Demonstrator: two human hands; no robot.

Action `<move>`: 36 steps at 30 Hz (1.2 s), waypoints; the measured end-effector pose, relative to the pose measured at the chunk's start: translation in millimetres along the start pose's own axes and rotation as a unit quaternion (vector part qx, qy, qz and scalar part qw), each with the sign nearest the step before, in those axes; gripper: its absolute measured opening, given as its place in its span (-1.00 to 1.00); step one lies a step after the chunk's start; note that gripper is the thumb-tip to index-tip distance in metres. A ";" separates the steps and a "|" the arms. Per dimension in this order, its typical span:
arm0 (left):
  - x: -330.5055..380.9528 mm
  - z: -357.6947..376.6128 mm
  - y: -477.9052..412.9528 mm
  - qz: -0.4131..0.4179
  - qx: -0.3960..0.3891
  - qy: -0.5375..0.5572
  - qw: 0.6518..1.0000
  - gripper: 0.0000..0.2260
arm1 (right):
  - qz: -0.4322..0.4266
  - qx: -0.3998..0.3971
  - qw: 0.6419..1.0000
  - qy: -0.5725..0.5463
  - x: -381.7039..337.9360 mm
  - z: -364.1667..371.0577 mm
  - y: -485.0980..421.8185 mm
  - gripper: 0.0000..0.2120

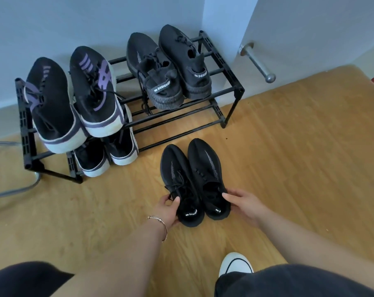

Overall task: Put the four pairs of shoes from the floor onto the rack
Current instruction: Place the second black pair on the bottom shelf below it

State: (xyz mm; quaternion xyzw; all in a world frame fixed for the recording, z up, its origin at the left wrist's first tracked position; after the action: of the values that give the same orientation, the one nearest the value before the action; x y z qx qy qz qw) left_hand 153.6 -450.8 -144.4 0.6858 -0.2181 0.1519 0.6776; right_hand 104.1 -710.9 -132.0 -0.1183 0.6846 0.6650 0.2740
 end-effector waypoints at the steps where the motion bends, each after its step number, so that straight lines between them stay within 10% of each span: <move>1: -4.1 -0.2 1.0 0.001 0.012 0.008 1.000 -0.67 | 0.013 -0.010 1.000 -0.007 5.3 1.1 2.8 -0.48; 36: 47.3 11.5 26.3 0.129 0.085 0.108 0.982 -0.70 | -0.084 -0.046 0.983 -0.156 -57.6 3.5 -10.5 -0.63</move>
State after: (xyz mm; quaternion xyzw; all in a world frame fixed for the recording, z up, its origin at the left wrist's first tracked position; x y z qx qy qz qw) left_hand 180.0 -466.3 -98.2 0.6864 -0.2165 0.3290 0.6113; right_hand 157.7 -720.0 -110.1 -0.0828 0.5900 0.6803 0.4269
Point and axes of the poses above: each hand's wrist, its own y-axis away from the middle knuckle, its own z-axis out of the palm, x = y × z, the point moved 6 cm from there along -y, towards the middle knuckle, and after that the axes turned 4 degrees about z, right-handed, at the moved point
